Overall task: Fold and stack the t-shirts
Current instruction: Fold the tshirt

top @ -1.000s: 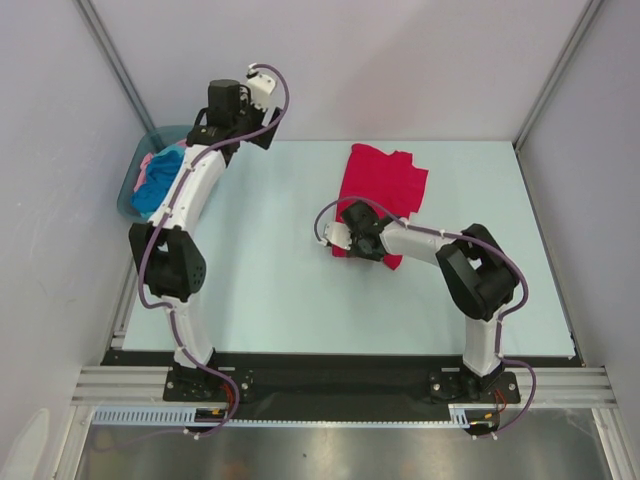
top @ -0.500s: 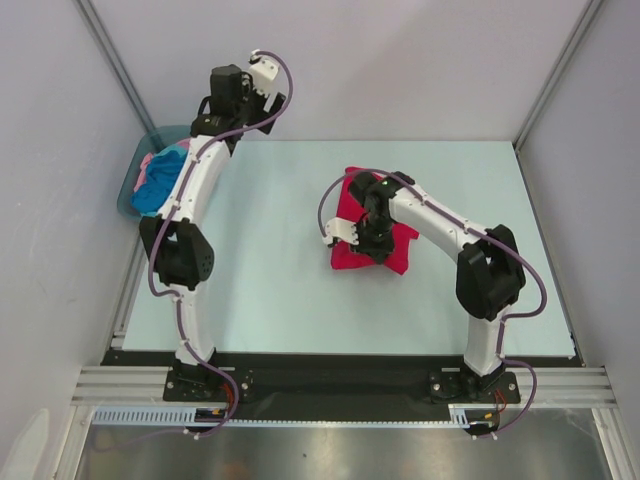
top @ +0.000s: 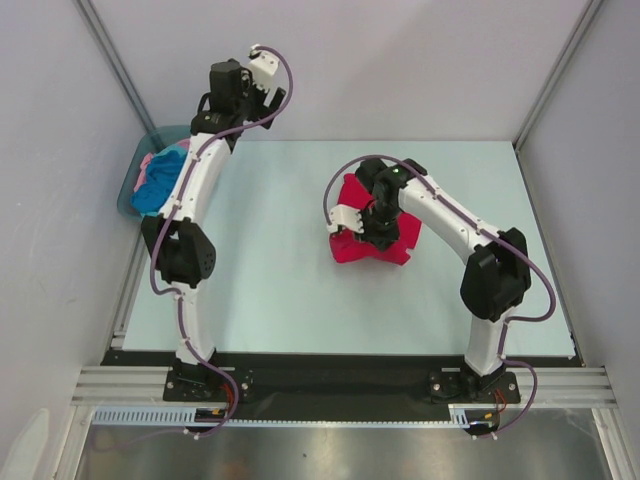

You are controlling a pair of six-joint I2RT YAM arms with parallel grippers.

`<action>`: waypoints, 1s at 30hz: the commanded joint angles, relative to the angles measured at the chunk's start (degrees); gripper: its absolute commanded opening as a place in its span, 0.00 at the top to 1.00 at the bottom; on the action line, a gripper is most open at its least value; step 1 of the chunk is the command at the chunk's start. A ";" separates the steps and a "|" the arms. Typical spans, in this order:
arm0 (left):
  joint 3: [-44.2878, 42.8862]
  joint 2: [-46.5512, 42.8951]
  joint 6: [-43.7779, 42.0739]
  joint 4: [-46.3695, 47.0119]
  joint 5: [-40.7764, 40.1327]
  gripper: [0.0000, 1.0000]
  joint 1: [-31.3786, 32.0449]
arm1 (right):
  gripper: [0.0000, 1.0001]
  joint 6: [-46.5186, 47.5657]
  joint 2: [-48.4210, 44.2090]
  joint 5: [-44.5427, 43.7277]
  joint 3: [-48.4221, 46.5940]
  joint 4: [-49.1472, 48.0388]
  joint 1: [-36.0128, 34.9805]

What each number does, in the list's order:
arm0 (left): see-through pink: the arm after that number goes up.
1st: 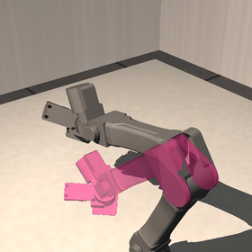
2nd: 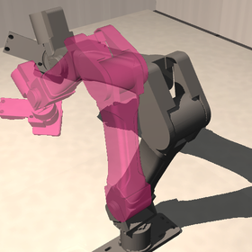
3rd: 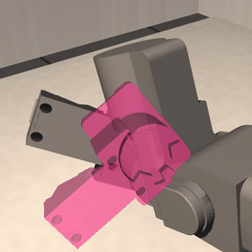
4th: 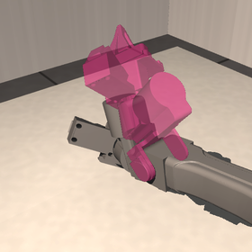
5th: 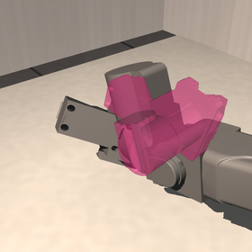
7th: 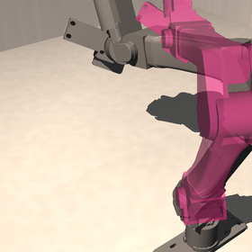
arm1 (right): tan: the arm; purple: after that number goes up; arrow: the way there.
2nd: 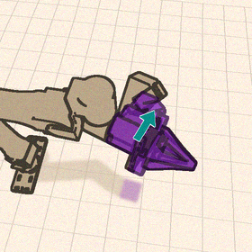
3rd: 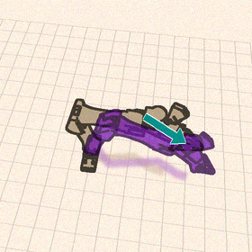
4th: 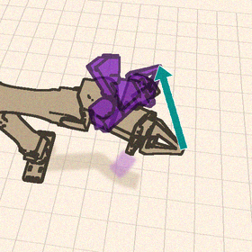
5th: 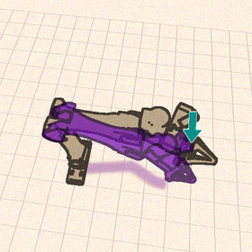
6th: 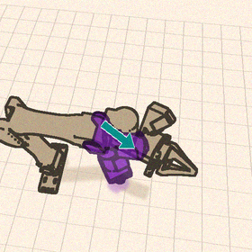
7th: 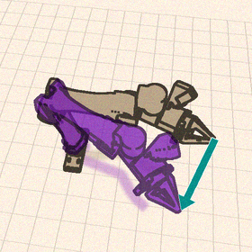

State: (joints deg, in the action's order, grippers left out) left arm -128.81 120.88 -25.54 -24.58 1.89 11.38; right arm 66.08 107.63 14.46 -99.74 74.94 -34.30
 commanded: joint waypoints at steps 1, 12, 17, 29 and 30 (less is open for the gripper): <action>-2.76 0.50 0.23 1.55 0.31 0.00 -0.22 | 1.00 -2.02 -1.29 -6.63 -0.63 -7.69 3.36; -3.29 2.43 0.23 1.72 0.13 0.00 -0.30 | 1.00 -0.34 2.22 -20.42 -2.03 -26.75 6.62; -3.81 3.40 0.75 1.81 0.22 0.00 -0.39 | 1.00 2.64 4.95 -22.80 -2.82 -33.08 6.97; -3.29 4.01 1.28 1.73 0.22 0.00 -0.57 | 1.00 4.05 13.91 -25.27 -8.89 -37.14 8.99; -3.37 3.93 1.37 1.73 0.22 0.00 -0.65 | 1.00 4.05 14.27 -25.27 -8.89 -38.45 9.17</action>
State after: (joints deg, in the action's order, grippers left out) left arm -129.88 125.27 -25.30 -24.53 1.87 11.20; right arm 69.14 121.27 -8.95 -105.41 40.84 -25.87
